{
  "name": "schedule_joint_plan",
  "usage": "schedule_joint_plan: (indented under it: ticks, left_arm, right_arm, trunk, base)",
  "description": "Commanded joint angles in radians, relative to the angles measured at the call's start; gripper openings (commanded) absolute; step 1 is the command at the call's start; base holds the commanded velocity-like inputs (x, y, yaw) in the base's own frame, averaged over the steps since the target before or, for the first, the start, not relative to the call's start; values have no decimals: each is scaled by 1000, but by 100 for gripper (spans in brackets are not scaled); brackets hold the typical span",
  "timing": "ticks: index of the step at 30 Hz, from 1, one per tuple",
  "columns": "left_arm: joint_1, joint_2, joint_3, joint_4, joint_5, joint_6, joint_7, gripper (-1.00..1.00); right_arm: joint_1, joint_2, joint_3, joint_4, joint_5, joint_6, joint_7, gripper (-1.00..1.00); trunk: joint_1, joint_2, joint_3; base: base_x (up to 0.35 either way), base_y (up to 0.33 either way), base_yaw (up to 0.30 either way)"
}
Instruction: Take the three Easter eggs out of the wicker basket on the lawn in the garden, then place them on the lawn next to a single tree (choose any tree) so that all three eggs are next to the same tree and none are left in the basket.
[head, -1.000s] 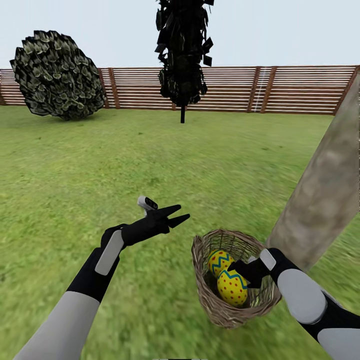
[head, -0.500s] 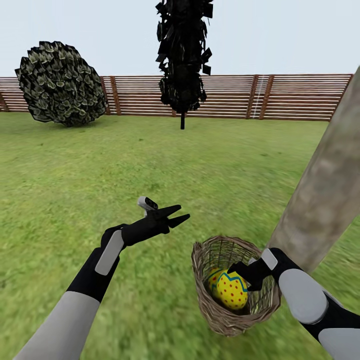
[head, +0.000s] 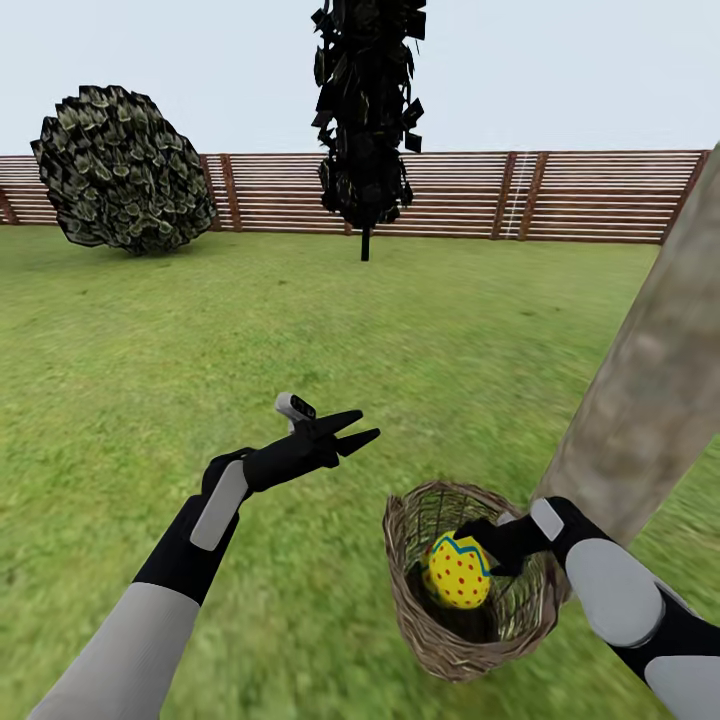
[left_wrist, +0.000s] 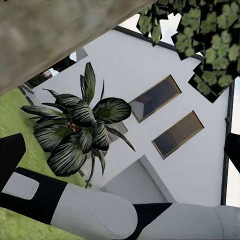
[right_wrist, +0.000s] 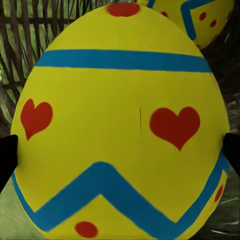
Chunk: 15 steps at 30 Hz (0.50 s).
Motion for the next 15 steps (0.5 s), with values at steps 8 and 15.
schedule_joint_plan:
  ticks: [8, 15]
  left_arm:
    - [-1, 0, 0, 2, -7, 5, 3, 100]
    - [-1, 0, 0, 2, -9, 4, 5, 100]
  right_arm:
    - [7, -39, 10, -3, 22, 17, 262, -100]
    - [48, -144, 209, -9, 30, 5, 658, -100]
  trunk:
    - [-31, 56, 24]
    - [-58, 105, 46]
  base:
    - [-128, 0, 0]
    - [-94, 0, 0]
